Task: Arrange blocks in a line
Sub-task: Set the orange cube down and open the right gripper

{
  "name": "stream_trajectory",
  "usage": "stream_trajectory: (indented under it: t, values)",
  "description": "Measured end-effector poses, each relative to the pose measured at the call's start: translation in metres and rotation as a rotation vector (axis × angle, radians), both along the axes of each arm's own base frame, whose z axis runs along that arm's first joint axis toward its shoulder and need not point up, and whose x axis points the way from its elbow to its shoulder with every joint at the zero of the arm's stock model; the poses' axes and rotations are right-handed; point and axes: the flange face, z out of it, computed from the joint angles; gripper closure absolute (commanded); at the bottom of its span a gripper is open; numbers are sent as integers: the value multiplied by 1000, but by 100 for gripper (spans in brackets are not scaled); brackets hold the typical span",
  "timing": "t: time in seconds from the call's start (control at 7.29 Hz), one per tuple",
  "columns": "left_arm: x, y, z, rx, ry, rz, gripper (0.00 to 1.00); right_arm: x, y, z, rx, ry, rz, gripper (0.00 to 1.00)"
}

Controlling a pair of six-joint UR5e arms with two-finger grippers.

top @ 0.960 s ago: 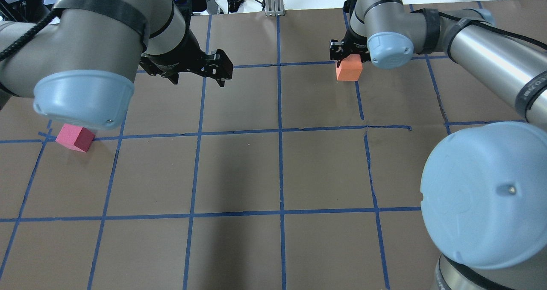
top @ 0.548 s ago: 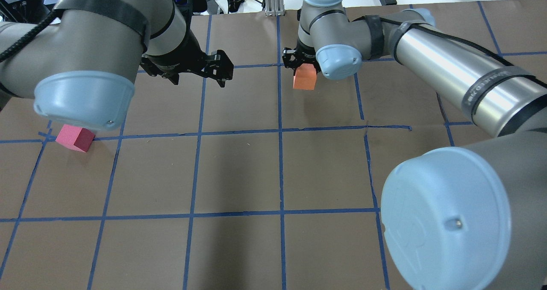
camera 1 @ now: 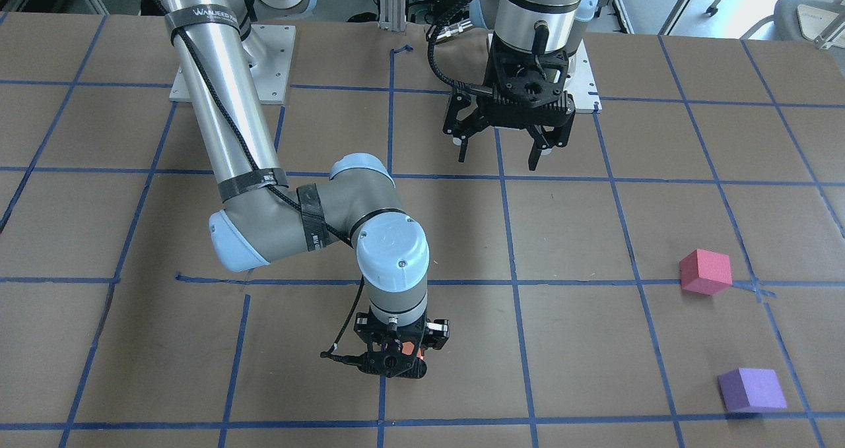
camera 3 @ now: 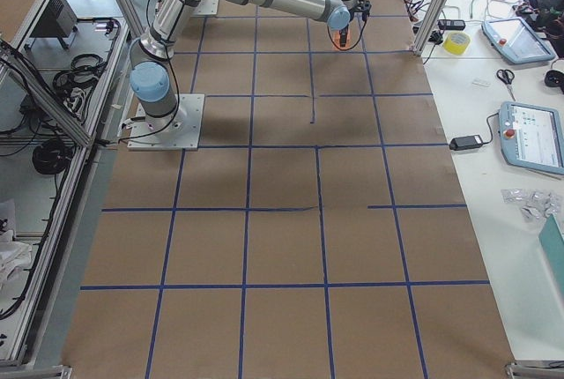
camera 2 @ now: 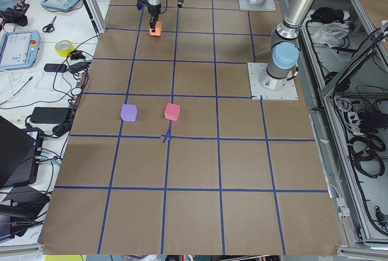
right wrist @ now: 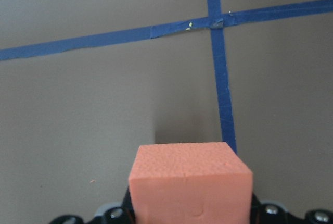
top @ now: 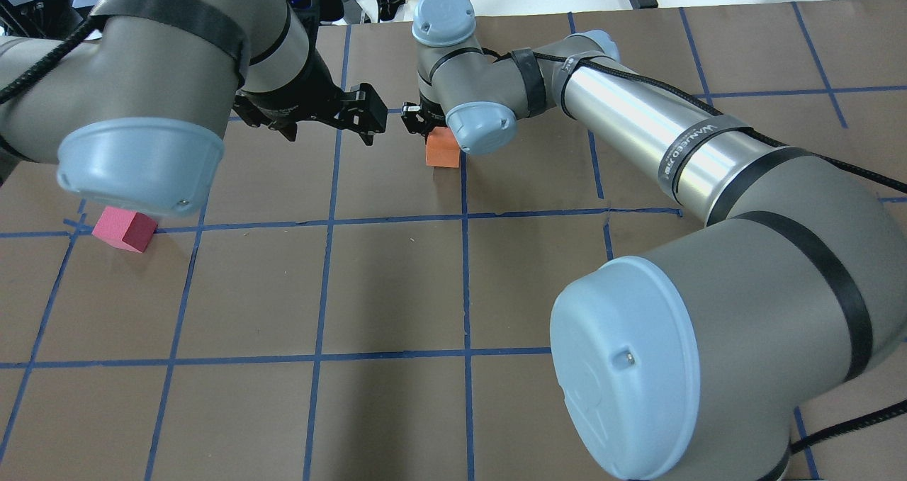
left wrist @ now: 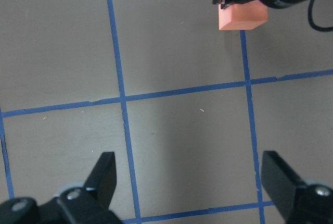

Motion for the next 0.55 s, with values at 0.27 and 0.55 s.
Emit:
stream_trajectory:
  t: [0.27, 0.55]
  values:
    - [0, 0, 0, 1, 0, 0, 0, 7, 4, -6, 9, 4, 8, 0]
    - [0, 0, 0, 0, 1, 0, 0, 13, 8, -2, 4, 3, 17, 0]
